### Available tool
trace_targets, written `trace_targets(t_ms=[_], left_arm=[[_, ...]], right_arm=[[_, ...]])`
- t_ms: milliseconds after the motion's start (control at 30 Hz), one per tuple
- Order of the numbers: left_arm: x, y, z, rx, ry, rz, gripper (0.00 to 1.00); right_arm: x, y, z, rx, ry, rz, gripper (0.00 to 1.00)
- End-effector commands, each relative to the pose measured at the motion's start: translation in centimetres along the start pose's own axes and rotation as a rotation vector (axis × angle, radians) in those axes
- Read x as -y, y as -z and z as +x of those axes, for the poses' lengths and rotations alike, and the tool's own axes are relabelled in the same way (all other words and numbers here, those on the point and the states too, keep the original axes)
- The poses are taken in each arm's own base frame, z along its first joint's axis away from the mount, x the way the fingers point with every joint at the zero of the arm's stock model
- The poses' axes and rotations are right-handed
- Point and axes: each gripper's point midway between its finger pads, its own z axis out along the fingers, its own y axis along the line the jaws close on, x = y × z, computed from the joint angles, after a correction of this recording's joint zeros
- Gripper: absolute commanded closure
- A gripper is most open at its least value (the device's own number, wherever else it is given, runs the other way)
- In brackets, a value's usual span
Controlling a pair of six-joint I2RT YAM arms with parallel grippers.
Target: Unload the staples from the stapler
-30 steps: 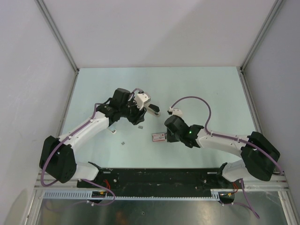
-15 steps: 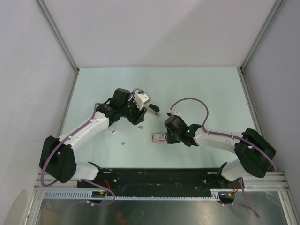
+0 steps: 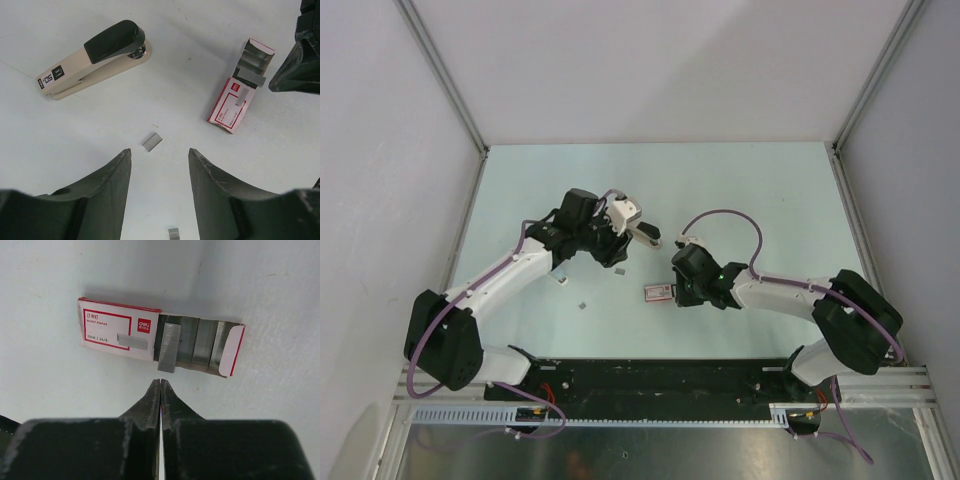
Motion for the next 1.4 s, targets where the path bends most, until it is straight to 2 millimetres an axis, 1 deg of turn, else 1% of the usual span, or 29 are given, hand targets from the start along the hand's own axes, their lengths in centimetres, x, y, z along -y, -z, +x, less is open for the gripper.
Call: trace_targets(t_ms=[0, 667, 933, 1067, 1133, 1167, 1200, 1367], left_arm=[[-0.1, 1.0, -1.3, 0.043, -0.032, -0.007, 0.45], [0.0, 0.8, -1.0, 0.037, -0.032, 0.004, 0.45], [0.2, 0.7, -0.9, 0.035, -0.033, 0.011, 0.45], [0.2, 0.7, -0.7, 0.032, -0.035, 0.014, 0.45], [0.1, 0.4, -0.3, 0.02, -0.045, 0.015, 0.45], [0.0, 0.2, -0.1, 0.01, -0.054, 0.014, 0.45], [-0.2, -0.1, 0.4, -0.005, -0.062, 0.011, 0.44], [-0.7, -2.1, 3.2, -0.106, -0.16, 0.021, 0.39]], right_arm=[[-0.2, -0.3, -0.4, 0.01, 0.014, -0.02, 1.0], [0.5, -1.1, -1.3, 0.017, 0.013, -0.032, 1.0], [0.5, -1.4, -1.3, 0.011, 0.013, -0.035, 1.0], [0.3, -1.0, -1.5, 0.015, 0.012, -0.046, 1.0], [-0.1, -0.2, -2.2, 0.041, 0.008, -0.06, 1.0], [-0.3, 0.2, -2.6, 0.06, 0.005, -0.067, 0.99], [-0.5, 0.8, -3.2, 0.082, 0.002, -0.077, 0.96], [-2.2, 3.1, -5.9, 0.222, 0.014, -0.126, 0.72]])
